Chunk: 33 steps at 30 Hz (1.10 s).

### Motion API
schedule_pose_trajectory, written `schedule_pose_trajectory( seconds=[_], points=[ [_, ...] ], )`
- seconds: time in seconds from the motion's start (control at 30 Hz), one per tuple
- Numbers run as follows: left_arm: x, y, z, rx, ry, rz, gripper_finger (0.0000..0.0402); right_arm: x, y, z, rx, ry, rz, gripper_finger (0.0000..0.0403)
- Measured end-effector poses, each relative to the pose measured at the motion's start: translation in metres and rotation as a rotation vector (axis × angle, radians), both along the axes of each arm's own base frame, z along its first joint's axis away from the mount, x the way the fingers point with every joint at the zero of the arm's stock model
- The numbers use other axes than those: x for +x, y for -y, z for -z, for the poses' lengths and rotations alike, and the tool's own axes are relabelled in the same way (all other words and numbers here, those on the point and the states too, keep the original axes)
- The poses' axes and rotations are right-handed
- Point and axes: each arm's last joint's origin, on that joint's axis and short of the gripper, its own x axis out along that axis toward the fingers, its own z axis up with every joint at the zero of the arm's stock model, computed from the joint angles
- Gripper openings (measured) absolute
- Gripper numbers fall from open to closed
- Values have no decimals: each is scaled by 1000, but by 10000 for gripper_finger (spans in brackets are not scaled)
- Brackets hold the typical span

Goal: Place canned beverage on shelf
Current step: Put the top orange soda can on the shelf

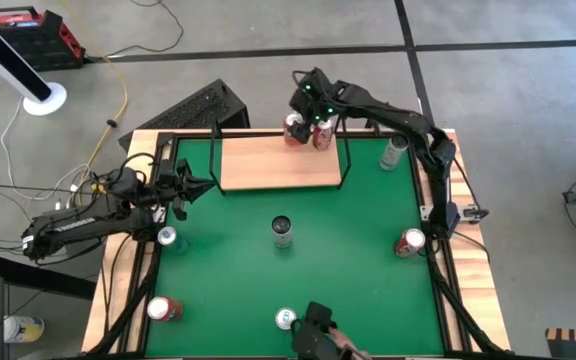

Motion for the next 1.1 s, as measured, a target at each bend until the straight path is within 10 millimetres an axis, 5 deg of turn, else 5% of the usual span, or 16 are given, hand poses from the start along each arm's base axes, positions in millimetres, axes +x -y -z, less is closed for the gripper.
schedule_pose_trajectory(
  seconds=[0.27, 0.57, 1.1],
  points=[
    [0, 0, 0, -1, 1, -2, 0, -1, 3, 0, -35, 3, -14, 309],
    [0, 0, 0, -1, 2, -4, 0, -1, 1, 26, 7, -27, -30, 309],
    [0, -1, 0, -26, 9, -17, 0, 2, 1, 24, -64, -23, -25, 327]
  ],
)
